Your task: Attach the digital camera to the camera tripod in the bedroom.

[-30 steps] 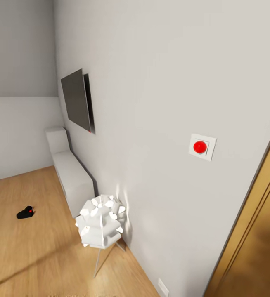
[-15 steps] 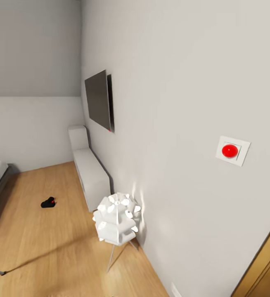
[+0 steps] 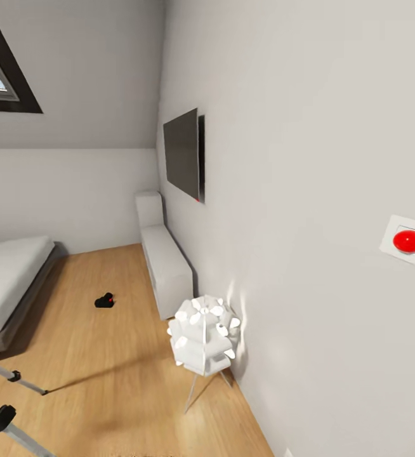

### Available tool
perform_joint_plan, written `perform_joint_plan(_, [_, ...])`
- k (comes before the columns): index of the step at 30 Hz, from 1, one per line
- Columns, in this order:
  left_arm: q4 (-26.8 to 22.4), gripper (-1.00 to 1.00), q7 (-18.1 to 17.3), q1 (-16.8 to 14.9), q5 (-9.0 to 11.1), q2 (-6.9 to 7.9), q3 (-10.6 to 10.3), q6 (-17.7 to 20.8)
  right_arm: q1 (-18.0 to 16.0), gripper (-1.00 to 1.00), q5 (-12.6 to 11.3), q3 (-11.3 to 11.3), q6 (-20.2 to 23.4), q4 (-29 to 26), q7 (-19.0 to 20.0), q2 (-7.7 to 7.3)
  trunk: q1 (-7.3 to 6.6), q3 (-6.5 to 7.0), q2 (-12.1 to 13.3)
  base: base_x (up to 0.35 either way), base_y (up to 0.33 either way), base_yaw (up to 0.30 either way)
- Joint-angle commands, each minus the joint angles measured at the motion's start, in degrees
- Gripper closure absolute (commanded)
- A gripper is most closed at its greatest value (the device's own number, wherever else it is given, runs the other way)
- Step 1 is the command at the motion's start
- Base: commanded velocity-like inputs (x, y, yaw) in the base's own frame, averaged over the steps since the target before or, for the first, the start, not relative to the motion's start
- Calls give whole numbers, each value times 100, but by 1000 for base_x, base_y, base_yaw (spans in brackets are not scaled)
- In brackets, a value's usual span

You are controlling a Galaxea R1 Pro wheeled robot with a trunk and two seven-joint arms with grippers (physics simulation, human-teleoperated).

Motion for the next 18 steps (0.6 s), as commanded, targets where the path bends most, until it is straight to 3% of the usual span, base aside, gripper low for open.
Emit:
perform_joint_plan(1, [-10,-100,-2,3,38,0,-2,-3,-3,-100,6,4,-18,4,-2,-1,0,-4,-2,0,0,278])
perform_joint_plan(18, [-10,-100,-2,3,38,0,0,-3,-2,-100,3,4,-14,4,-2,-2,0,-4,-2,0,0,278])
